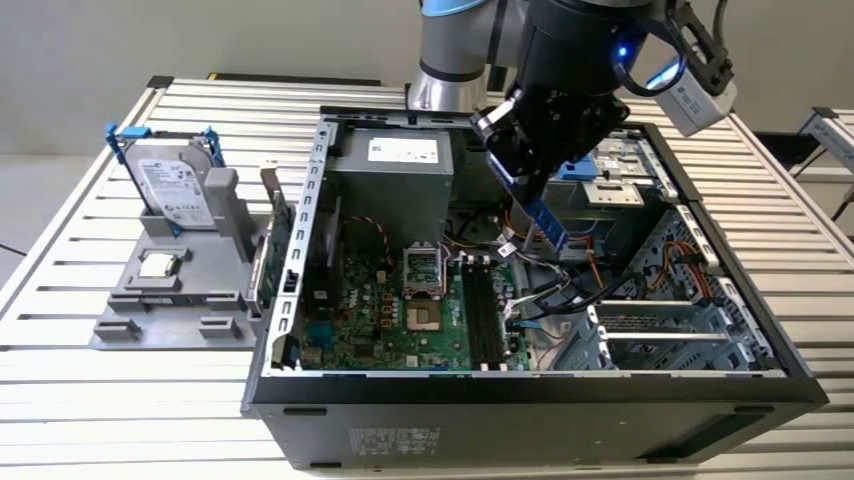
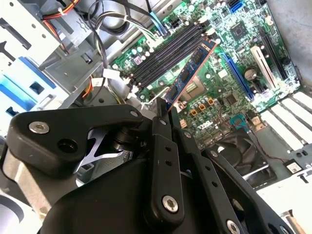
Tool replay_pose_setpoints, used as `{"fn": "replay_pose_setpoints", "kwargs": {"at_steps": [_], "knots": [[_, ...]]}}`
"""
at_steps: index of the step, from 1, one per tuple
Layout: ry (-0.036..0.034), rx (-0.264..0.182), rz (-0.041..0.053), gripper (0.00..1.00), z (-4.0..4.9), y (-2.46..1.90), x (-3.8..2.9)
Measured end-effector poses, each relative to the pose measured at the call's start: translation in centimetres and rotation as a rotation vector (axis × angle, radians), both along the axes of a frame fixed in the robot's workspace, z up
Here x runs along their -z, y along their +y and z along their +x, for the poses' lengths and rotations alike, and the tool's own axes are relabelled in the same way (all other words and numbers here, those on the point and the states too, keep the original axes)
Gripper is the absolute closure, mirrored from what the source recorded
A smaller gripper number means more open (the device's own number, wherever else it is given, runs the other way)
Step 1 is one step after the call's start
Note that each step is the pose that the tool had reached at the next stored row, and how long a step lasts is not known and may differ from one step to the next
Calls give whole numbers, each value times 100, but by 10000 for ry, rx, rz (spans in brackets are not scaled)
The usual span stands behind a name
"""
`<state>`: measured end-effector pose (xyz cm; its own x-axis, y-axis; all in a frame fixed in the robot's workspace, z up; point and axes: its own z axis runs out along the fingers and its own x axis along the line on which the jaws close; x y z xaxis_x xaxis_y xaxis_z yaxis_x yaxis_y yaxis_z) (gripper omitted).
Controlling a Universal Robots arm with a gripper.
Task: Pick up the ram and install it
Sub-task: 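Insert the ram into the slot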
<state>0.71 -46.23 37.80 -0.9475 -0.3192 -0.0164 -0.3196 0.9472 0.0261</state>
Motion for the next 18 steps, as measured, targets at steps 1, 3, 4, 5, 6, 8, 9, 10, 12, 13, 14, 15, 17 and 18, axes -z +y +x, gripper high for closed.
{"fn": "replay_pose_setpoints", "kwargs": {"at_steps": [1,3,4,5,6,8,9,10,12,13,14,15,17,18], "knots": [[0,40,-1,100,0,0,0],[-1,112,2,100,0,0,1],[-1,145,2,100,0,0,1],[0,177,2,100,0,0,1],[0,207,2,100,0,0,1],[-1,270,2,100,0,0,1],[-1,302,2,100,0,0,1],[0,334,1,100,0,-1,0],[-1,399,3,100,0,1,1],[-1,431,4,100,0,1,2],[-1,463,3,100,0,0,1],[-1,496,3,100,0,0,1],[0,566,1,100,0,0,1],[0,598,1,100,0,0,0]]}}
